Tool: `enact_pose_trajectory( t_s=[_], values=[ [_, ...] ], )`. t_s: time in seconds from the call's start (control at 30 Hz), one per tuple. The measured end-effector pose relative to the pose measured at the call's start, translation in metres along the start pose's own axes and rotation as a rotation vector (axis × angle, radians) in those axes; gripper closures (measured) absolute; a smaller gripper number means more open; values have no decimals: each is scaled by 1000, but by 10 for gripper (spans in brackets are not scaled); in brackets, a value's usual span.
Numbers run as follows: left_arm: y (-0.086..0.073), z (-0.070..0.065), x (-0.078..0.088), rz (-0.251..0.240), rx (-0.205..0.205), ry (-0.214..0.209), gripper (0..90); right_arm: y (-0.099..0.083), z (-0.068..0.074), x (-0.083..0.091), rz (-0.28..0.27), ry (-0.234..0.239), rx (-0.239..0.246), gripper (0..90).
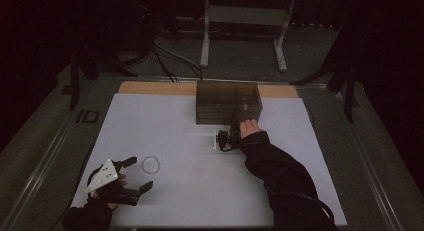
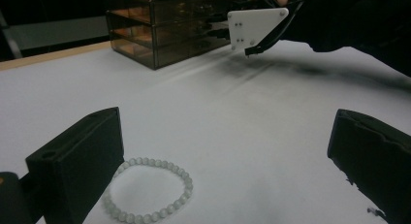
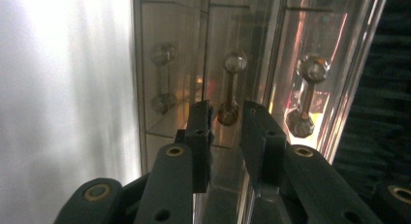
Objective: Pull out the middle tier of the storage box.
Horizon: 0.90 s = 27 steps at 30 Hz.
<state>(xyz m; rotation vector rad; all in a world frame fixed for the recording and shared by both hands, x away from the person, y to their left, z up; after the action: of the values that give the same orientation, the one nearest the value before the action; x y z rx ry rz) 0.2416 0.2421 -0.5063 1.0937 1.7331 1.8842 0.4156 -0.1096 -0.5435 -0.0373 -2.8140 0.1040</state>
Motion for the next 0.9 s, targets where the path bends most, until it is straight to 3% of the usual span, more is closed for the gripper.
enact_pose_trajectory(
  t_s=[0.27, 0.4, 0.9],
  values=[
    [0, 0, 0, -4, 1, -2, 11, 1, 3, 0, -2, -37, 21, 804],
    [0, 0, 0, -3, 1, -1, 11, 1, 2, 0, -7, -42, 4, 813],
    [0, 0, 0, 2, 5, -5, 11, -3, 3, 12, -35, -21, 6, 815]
  ],
)
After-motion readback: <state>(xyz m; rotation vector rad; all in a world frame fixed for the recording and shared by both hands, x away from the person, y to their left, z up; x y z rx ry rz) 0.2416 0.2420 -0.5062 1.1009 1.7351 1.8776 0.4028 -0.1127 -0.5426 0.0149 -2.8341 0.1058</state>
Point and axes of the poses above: each handheld gripper's, and its own axes: x roughly backward along the jaws, y roughly out of its top, z roughly to its left, the point moved 1 cm from there along -x, roughly forward along the jaws, and after that the axes turned 3 degrees about y, right-handed, at the moved point
